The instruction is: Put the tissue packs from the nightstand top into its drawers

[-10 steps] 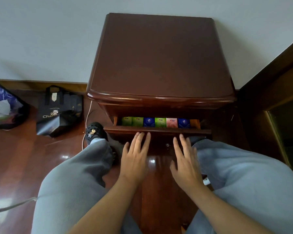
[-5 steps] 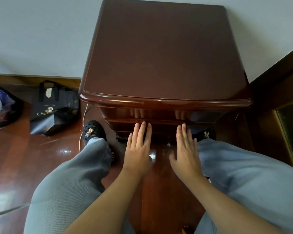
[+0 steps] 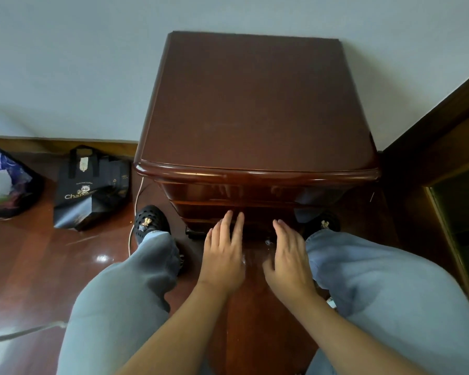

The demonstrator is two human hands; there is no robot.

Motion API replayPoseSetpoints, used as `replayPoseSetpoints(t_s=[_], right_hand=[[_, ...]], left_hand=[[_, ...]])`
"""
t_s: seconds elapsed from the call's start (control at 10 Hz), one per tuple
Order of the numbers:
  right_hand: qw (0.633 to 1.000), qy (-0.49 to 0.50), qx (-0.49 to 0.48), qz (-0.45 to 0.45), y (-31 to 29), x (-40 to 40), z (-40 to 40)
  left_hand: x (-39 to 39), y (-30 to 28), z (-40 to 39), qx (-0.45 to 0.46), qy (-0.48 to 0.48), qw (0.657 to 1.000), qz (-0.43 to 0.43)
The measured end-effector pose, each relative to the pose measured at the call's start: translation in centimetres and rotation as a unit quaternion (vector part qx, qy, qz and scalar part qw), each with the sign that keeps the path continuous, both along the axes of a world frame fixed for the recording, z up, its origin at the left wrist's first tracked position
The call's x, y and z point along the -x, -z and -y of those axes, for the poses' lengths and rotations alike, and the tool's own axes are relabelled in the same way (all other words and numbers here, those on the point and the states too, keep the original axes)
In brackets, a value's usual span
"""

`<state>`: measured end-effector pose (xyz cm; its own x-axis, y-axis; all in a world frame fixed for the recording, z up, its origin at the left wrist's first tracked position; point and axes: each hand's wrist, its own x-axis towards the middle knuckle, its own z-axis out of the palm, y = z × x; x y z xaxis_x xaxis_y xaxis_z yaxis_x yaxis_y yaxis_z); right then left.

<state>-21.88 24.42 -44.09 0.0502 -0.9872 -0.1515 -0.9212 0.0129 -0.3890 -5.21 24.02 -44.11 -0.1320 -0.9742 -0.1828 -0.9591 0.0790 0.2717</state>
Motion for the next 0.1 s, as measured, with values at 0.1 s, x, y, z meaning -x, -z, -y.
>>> replayPoseSetpoints(t_s=[0.1], right_hand=[[0.999, -0.009, -0.022, 0.024, -1.0, 0.73, -3.54]], left_hand=[[0.54, -1.74, -2.64, -0.022, -0.016, 0.999, -0.043]])
